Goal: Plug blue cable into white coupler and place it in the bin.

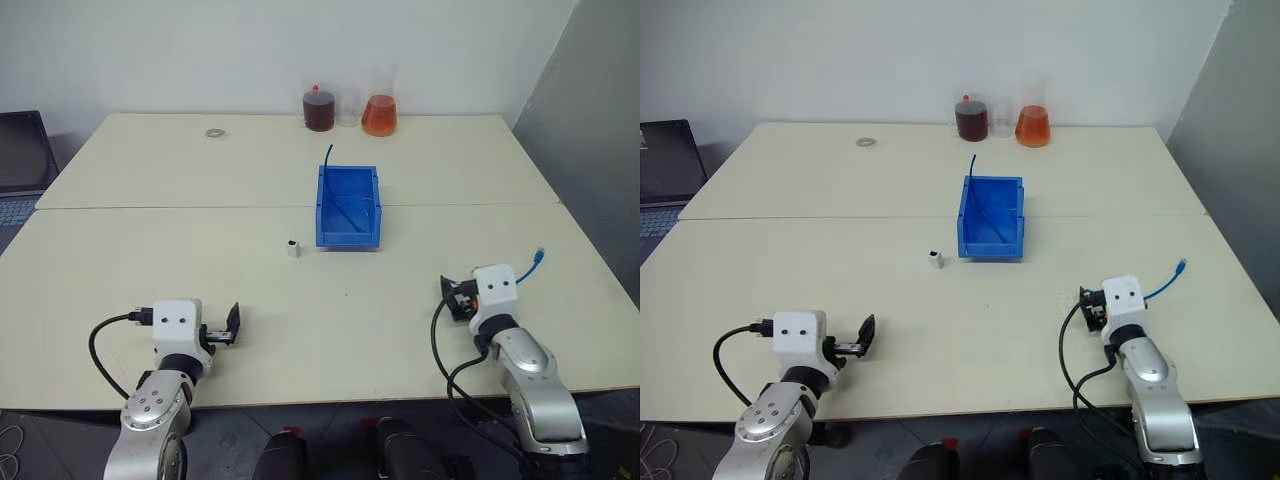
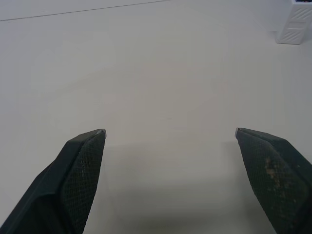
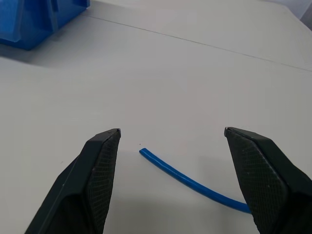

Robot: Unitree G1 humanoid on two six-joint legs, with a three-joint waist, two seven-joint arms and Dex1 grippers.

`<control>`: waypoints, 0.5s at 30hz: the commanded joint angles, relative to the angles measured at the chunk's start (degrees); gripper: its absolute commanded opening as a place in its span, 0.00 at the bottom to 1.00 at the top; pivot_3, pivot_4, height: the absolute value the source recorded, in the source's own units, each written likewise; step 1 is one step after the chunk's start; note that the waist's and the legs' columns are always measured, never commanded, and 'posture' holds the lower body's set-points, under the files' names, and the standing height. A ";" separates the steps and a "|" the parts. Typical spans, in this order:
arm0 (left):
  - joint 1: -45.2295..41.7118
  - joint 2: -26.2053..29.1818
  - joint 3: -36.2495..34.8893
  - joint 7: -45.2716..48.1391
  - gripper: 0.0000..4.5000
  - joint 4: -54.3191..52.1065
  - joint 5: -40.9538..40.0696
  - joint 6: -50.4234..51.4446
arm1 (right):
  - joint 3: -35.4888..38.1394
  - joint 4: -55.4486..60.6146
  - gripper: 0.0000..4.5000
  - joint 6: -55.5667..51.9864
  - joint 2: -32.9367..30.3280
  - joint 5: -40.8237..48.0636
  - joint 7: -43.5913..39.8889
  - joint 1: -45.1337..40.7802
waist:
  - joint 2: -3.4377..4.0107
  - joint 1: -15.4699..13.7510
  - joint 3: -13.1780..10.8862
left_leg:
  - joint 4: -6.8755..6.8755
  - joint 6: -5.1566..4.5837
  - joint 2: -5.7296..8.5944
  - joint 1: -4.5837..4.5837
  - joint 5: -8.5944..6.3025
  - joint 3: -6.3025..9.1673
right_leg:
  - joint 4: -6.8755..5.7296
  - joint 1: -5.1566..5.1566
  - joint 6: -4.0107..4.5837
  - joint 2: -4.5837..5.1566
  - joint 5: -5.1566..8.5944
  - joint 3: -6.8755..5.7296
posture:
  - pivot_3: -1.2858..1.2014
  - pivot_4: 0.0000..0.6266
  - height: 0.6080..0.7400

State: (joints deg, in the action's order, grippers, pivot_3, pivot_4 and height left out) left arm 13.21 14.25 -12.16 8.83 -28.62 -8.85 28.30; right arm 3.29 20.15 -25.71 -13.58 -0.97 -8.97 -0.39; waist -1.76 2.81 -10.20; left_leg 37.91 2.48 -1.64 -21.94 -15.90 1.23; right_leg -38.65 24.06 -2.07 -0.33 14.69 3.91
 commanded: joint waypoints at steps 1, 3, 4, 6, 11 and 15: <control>0.13 0.31 -0.49 0.72 1.00 -1.90 -0.45 -1.50 | 1.04 3.36 0.81 -0.24 -0.07 0.15 0.52 0.71 | 0.00 0.00 0.00 | 0.00 0.00 0.00 0.00 0.00 0.00 | 0.00 0.00 0.00 0.00 0.00 0.00 | 0.52 0.24 1.00; -0.03 -0.17 -0.84 0.64 1.00 -1.74 -0.77 -1.66 | 1.01 3.44 0.81 -0.32 -0.04 0.15 0.67 0.74 | 0.00 0.00 0.00 | -0.01 0.00 0.00 0.00 0.00 0.00 | 0.00 0.00 0.01 0.00 0.00 0.00 | 0.52 0.24 1.00; -0.13 -0.19 -0.79 0.57 1.00 -1.63 -0.58 -1.75 | 1.05 3.44 0.81 -0.39 -0.03 0.14 0.78 0.71 | 0.00 0.00 0.00 | 0.00 0.00 0.00 0.00 0.00 0.01 | 0.00 0.00 0.01 0.00 0.00 -0.01 | 0.52 0.24 1.00; -0.16 0.00 -0.56 0.53 1.00 -1.48 -0.08 -2.05 | 1.09 3.50 0.81 -0.47 -0.05 0.15 0.88 0.73 | 0.00 0.00 0.00 | 0.00 0.00 0.00 0.00 0.00 0.00 | 0.00 0.00 0.01 0.00 0.00 0.01 | 0.52 0.24 1.00; -0.30 -0.18 -0.40 0.53 1.00 -1.33 -0.16 -2.18 | 1.23 3.53 0.81 -0.64 -0.10 0.20 0.99 0.74 | 0.00 0.00 0.00 | 0.00 0.00 0.00 0.00 0.00 0.00 | 0.00 0.00 0.01 0.00 0.00 0.00 | 0.52 0.24 1.00; -0.65 -0.31 -0.39 0.58 1.00 -1.36 -0.51 -2.16 | 1.14 3.80 0.81 -0.79 0.08 0.12 1.20 1.03 | 0.00 0.00 0.00 | 0.00 0.00 0.00 0.00 0.00 0.00 | 0.00 0.00 0.00 0.00 0.00 0.01 | 0.52 0.24 1.00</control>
State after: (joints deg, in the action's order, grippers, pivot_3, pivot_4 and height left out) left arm 13.05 14.02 -12.17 9.44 -28.62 -8.96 27.16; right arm 3.31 21.06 -26.69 -13.50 -0.96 -8.38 0.71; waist -1.76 2.81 -10.20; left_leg 37.91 2.48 -1.64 -21.94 -15.90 1.24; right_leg -38.65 24.06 -2.06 -0.33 14.69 3.91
